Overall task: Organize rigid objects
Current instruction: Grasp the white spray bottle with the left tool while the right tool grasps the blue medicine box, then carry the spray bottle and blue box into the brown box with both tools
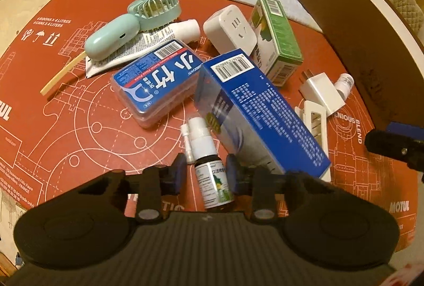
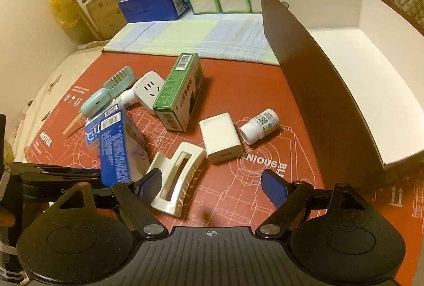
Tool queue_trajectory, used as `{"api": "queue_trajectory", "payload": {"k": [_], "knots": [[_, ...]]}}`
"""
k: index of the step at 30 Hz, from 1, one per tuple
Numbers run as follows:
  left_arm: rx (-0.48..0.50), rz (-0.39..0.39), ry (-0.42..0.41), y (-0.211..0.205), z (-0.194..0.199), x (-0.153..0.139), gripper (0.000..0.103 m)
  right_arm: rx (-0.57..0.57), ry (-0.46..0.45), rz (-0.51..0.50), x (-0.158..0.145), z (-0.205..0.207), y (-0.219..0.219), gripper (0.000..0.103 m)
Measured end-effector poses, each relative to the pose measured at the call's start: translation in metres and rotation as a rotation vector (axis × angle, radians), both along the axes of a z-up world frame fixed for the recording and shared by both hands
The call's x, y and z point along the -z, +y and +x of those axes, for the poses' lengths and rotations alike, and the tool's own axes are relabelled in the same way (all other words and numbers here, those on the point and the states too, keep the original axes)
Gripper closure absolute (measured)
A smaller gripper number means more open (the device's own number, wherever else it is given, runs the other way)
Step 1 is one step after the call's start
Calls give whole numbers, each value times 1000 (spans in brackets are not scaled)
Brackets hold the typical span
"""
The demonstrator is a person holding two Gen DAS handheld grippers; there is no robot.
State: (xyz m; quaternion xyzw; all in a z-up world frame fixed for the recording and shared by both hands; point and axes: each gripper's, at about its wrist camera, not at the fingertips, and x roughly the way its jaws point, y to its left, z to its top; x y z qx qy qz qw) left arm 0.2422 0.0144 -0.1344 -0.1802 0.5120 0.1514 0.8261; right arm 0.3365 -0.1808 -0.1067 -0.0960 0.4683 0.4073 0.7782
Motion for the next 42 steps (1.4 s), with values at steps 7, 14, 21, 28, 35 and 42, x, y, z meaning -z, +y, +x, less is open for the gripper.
{"api": "queue_trajectory", "payload": {"k": [7,14,21,28,35,42], "knots": [[-14,13,-13,-1,-6,-1,84,-63,-1,10,1,3,7,23],[-12,30,-25,1,-15,-4,84,-119,-7,21,1,-1,18,23],[1,56,-42,8,-27,-13,84,-150,2,39,-2,-10,31,23],[65,60,-57,21,-30,-24,84,-218,-25,40,-9,-31,61,27],[140,59,-88,40,-27,-35,84,-256,-17,-37,4,-48,105,45],[208,46,-119,53,-22,-40,84,-216,-22,-122,19,-52,129,56]]}}
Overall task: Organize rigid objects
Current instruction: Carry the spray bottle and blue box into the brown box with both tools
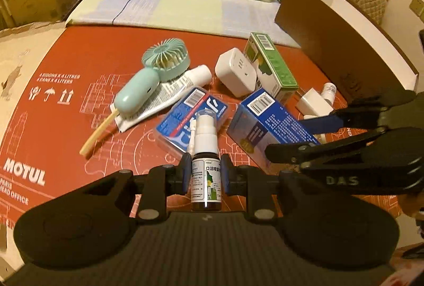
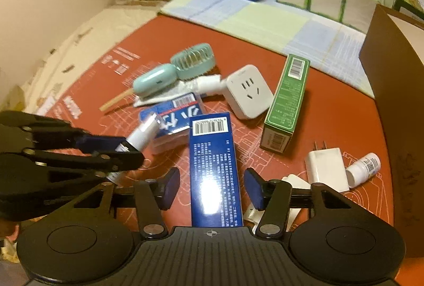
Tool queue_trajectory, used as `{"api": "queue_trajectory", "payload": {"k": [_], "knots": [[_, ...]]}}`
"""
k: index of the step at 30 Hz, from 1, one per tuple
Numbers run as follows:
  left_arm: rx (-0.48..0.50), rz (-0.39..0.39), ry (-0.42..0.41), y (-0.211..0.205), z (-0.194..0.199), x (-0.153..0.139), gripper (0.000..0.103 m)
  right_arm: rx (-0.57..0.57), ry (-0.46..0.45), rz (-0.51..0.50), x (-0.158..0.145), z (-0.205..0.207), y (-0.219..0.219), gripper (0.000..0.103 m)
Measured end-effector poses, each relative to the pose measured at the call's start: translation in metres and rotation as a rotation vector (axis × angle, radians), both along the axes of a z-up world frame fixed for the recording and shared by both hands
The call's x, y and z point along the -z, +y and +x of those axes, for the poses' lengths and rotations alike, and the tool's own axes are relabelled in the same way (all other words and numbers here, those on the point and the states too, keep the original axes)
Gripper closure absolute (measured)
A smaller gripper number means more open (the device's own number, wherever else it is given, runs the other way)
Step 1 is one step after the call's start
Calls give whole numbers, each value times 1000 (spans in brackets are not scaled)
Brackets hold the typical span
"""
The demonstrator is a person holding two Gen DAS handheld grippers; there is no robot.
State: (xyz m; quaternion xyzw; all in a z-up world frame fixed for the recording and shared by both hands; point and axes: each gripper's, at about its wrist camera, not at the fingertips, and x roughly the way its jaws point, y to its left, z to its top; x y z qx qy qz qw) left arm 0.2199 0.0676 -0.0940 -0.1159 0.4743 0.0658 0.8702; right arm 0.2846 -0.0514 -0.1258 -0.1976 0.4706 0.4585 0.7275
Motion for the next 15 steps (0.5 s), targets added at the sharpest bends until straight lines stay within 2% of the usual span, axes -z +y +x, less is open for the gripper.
{"api": "queue_trajectory", "payload": {"k": [2,5,8,15], "knots": [[13,-2,-5,4,1,-1,84,19,4,-15,3,0,2,63],[37,-5,-12,9,4,-2,84,46,0,-20,4,-1,2,66],[66,-7,-22,12,7,-4,84,74,-14,-22,2,-4,1,68],[155,-13,-53,9,17,-15,84,173,-24,46,-19,-9,-12,68]]}}
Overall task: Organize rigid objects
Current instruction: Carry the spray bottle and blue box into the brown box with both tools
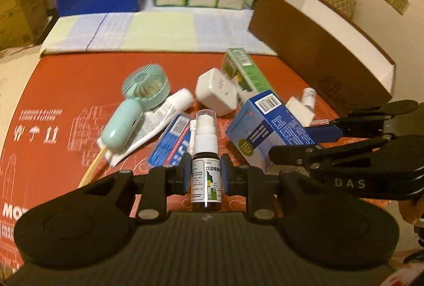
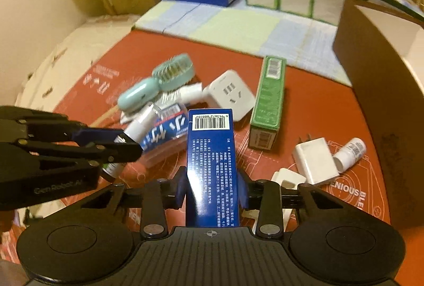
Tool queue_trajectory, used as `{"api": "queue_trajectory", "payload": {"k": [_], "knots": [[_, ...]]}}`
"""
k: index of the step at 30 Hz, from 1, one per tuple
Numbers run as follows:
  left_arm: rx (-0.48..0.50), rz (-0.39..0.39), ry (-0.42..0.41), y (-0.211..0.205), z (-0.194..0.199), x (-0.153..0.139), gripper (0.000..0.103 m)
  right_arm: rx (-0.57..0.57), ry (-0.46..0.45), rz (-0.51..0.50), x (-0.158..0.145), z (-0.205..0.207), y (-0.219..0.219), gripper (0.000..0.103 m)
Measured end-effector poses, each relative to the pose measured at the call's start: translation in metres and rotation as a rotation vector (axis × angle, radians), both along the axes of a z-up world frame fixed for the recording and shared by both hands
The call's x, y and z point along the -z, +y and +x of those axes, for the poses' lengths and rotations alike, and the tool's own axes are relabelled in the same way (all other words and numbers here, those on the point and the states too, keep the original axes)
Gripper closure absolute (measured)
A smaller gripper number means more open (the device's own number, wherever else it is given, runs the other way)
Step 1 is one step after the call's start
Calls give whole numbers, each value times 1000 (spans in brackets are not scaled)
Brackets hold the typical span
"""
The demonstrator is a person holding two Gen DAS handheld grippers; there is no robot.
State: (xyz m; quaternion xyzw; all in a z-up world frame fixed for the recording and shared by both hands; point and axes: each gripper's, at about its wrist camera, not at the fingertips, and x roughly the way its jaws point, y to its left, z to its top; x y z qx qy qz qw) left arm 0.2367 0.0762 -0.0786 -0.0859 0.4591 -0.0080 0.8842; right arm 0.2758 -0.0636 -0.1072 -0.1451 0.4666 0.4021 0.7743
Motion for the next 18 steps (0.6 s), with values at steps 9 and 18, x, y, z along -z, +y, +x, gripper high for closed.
{"api": "queue_trajectory", "payload": {"k": [9,18], "knots": [[114,20,-65,-29,26,-30,84,139,-38,69,-41,5,-35,68],[229,15,-153,-88,70,-68,84,251,-95,121,-94,37,-90,68]]}}
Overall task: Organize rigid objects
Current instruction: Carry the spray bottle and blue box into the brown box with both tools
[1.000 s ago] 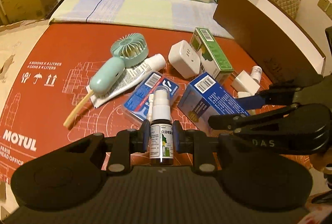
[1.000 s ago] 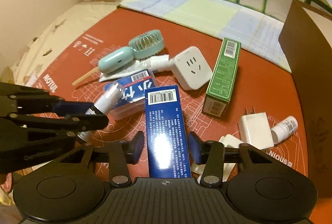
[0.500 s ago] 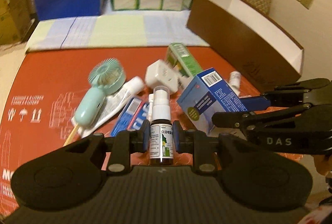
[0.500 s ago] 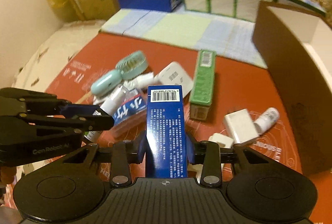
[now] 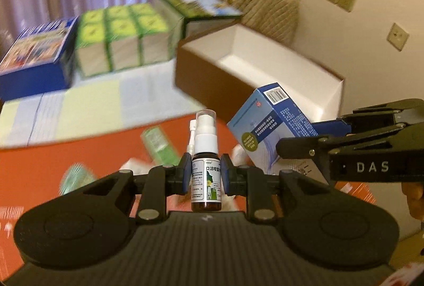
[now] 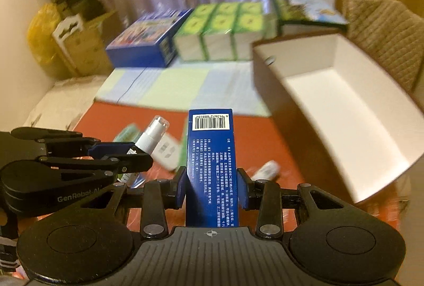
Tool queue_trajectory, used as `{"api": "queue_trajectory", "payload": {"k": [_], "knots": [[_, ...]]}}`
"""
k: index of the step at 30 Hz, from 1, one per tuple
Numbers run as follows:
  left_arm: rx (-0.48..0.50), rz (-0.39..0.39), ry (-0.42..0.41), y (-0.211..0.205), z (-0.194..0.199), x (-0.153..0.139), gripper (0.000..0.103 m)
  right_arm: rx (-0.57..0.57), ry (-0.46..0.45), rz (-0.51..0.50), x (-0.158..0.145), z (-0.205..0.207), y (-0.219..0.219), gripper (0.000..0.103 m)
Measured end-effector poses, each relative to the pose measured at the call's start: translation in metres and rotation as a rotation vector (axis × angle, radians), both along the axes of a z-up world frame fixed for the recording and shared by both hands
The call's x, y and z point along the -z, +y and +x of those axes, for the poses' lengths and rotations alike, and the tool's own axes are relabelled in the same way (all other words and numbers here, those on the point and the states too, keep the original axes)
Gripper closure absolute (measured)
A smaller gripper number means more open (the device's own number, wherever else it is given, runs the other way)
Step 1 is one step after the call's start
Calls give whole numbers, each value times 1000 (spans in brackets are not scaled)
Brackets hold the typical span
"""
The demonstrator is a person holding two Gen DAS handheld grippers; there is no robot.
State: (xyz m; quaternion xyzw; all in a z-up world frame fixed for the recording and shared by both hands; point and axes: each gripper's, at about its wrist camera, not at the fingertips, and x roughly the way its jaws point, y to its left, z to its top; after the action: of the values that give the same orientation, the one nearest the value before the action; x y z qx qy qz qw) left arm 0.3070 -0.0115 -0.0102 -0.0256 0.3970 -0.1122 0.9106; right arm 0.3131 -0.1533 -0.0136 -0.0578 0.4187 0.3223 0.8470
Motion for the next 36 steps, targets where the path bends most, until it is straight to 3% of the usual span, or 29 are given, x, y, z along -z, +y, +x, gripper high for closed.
{"api": "queue_trajectory", "payload": {"k": [8,16,26,36], "knots": [[93,-12,-58,-63,50,-22,84,116,-66,25,-34,44,-56,68],[146,-22,-70,-119,100,-25,84,210,-102,15,-42,97,-105,68],[166,-8,9,-173,150,1,84,254,-51,-31,-18,148,-145,68],[137,15,124,-194,174,38,84,222,12,-77,20,184,-154,68]]}}
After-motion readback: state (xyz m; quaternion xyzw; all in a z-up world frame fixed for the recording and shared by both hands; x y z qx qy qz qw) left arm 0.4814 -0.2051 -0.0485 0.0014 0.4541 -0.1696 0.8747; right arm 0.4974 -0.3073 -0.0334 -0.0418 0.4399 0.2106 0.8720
